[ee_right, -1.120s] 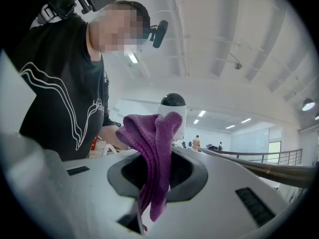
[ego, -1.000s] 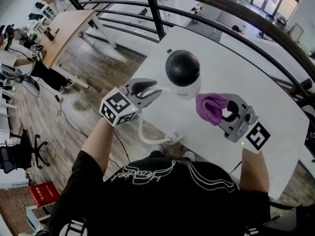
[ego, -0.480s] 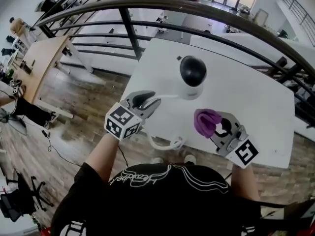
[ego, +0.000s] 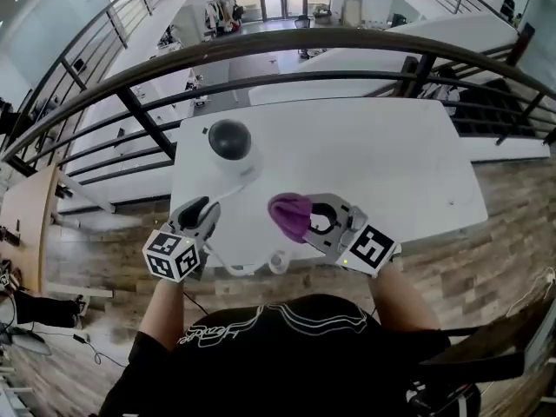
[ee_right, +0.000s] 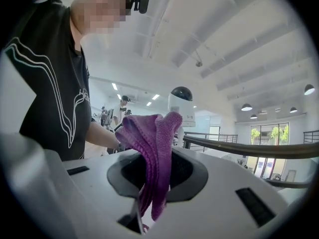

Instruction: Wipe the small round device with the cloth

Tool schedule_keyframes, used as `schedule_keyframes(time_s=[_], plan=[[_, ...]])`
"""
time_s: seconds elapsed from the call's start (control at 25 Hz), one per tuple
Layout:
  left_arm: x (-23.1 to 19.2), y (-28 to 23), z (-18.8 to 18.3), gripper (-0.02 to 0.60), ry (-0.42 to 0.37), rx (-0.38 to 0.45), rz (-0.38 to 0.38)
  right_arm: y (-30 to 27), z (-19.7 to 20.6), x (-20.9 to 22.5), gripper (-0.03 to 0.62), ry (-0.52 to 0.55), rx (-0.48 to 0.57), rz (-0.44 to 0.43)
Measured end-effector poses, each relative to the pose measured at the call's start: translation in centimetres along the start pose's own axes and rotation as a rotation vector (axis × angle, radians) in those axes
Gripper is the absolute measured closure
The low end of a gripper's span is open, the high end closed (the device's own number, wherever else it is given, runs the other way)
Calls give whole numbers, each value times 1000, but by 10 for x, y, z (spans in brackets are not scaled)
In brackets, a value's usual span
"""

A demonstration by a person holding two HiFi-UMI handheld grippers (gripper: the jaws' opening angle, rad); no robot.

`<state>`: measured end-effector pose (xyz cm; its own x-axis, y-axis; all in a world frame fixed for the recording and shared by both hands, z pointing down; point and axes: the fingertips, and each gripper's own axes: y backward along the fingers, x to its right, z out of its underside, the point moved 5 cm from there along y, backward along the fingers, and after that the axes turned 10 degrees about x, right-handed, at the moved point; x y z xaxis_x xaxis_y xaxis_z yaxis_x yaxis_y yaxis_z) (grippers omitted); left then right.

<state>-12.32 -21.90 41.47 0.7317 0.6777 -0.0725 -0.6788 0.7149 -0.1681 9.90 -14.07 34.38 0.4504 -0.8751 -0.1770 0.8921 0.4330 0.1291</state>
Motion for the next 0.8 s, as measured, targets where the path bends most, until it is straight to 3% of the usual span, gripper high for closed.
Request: schedule_keyframes(time_s=[0.48, 0.8], plan=[[4, -8, -1, 453, -11, -35, -9, 7, -13, 2, 533, 43, 29, -16], [0, -9, -2, 453, -10, -21, 85, -18, -40, -14, 533, 111, 4, 103]])
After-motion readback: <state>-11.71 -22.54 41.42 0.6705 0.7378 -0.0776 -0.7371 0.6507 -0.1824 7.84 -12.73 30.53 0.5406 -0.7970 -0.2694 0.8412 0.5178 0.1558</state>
